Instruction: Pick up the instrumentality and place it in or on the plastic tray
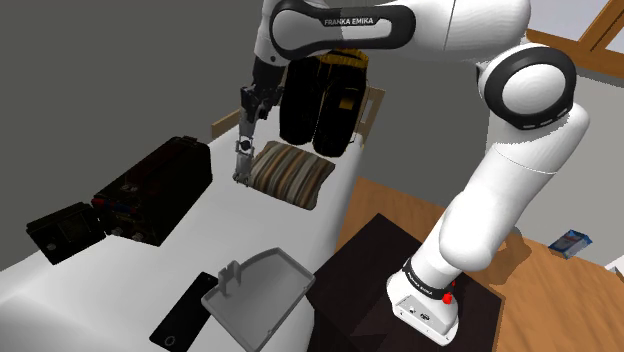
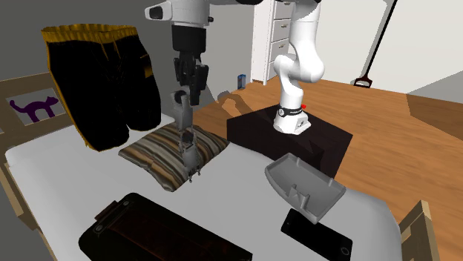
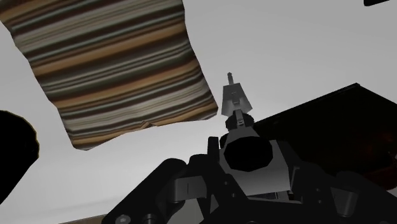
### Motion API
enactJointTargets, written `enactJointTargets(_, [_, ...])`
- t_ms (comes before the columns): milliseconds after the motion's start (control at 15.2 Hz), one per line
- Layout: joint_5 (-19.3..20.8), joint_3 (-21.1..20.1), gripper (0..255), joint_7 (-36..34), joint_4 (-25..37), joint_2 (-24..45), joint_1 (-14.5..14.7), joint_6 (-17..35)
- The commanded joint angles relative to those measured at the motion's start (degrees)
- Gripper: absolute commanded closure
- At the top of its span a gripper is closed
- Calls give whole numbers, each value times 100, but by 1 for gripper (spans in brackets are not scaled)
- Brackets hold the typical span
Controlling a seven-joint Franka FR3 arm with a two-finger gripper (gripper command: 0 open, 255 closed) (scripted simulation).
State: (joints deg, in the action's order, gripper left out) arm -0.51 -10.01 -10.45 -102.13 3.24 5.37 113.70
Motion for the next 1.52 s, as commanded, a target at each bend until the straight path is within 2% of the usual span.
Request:
enactJointTargets(0, [2, -1, 255, -3, 177, 7, 1, -169])
enactJointTargets(924, [23, -7, 255, -29, 1325, 96, 11, -1230])
enactJointTargets(1452, [-132, -313, 255, -634, 468, -1074, 311, -1510])
